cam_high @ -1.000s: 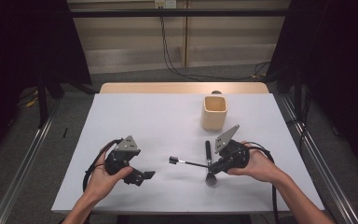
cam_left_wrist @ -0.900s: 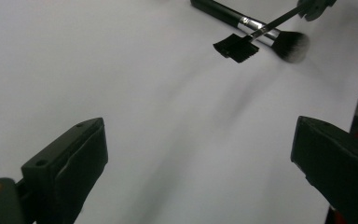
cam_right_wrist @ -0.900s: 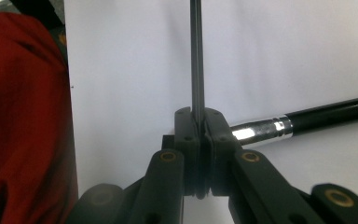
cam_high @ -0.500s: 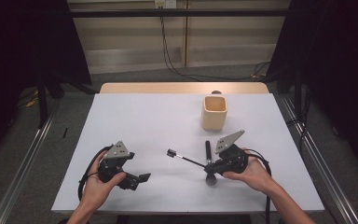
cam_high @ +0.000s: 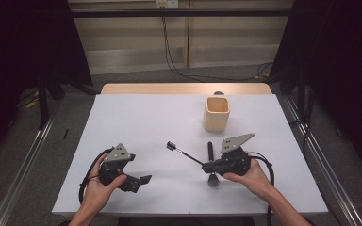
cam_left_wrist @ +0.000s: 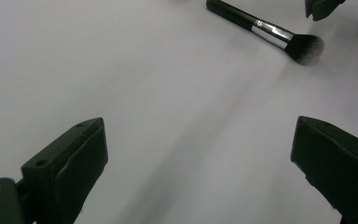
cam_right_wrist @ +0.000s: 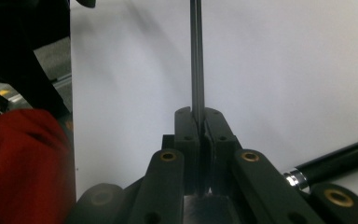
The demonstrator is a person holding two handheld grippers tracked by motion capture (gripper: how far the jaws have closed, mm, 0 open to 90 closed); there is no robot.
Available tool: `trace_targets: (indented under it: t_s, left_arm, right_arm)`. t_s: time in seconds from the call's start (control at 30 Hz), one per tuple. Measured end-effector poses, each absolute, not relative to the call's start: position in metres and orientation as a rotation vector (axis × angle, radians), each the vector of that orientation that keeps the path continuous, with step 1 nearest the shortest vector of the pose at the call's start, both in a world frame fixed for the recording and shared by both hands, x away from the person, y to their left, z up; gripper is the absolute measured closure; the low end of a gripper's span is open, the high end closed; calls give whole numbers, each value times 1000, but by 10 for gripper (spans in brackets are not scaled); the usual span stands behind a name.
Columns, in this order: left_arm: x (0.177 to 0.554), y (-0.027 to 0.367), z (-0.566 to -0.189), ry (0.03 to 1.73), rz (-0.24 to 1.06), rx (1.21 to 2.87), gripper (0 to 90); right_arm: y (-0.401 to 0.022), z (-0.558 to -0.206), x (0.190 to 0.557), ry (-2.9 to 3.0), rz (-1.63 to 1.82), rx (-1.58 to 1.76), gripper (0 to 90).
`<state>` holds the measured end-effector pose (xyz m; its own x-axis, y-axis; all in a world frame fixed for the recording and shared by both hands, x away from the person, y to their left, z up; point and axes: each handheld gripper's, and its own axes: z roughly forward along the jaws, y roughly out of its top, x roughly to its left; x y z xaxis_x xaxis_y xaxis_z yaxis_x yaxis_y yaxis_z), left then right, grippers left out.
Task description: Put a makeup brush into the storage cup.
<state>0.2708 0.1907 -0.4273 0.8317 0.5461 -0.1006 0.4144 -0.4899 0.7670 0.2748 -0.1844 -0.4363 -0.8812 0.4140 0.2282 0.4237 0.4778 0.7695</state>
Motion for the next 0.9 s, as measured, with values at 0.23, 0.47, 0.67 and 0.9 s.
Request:
trace_targets:
  t_s: [0.23, 0.47, 0.67, 0.9]
  left_arm:
    - [268, 194, -428, 707, 217, 2129, 38]
    - [265, 193, -431, 702, 200, 2119, 38]
    - [265, 192, -431, 694, 241, 2101, 38]
    - [265, 185, -434, 680, 229, 2068, 38]
  right_arm:
    - [-183, -445, 272, -2699, -1457, -751, 859]
    - [-182, -442, 270, -2668, -1608, -718, 859]
    - [-184, -443, 267, -2655, -1673, -713, 859]
    - [-183, -443, 268, -2649, -1699, -752, 859]
